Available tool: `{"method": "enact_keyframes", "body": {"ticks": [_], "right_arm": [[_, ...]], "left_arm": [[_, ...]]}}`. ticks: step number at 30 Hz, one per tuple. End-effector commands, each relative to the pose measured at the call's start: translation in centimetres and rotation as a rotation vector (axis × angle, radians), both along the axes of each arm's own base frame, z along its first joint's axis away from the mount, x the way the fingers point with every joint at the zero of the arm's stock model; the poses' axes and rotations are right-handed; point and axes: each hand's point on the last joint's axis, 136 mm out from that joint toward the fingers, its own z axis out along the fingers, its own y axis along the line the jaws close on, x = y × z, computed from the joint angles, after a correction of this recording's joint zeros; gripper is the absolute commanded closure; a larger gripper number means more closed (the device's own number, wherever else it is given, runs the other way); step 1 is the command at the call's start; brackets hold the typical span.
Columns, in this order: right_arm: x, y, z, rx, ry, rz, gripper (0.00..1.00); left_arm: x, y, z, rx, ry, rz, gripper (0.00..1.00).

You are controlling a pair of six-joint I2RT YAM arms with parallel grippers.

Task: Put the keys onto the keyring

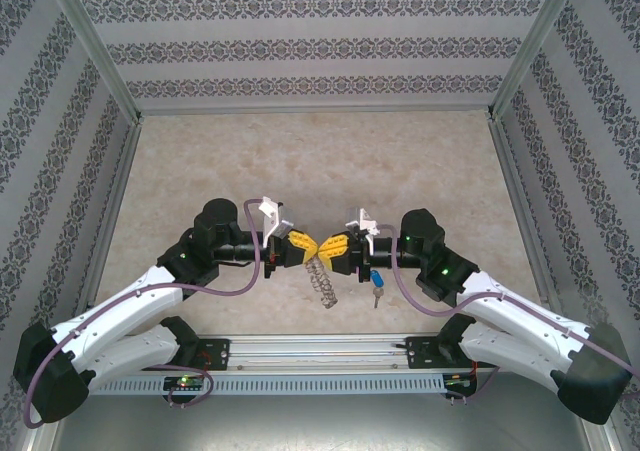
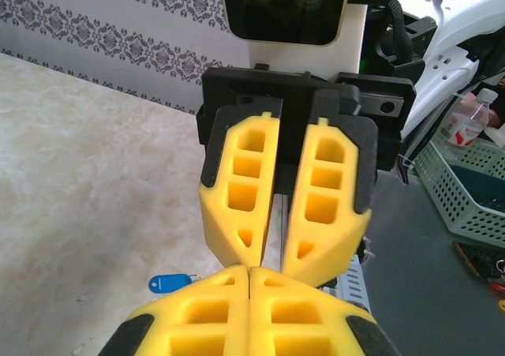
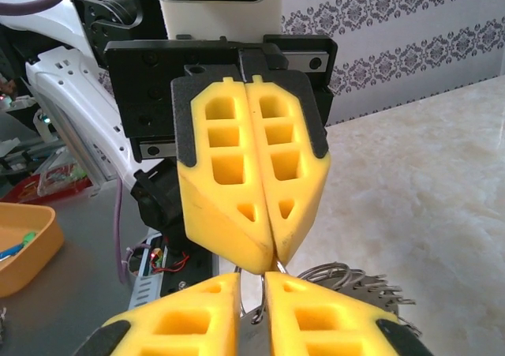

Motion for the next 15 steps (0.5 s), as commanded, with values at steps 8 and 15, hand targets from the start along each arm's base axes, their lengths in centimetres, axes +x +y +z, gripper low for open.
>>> {"method": "enact_keyframes", "body": {"ticks": [8, 15], "right_arm": [[-0.13, 0.16, -0.64, -0.011, -0.02, 0.022, 0.85], [0.06, -0.03, -0.61, -0.005, -0.034, 0.0, 0.82]], "left_arm": [[-1.35, -0.47, 3.72, -0.077, -0.093, -0.076, 1.0], [-1.46, -0.49, 3.53, -0.071, -0.089, -0.081, 1.0]]}}
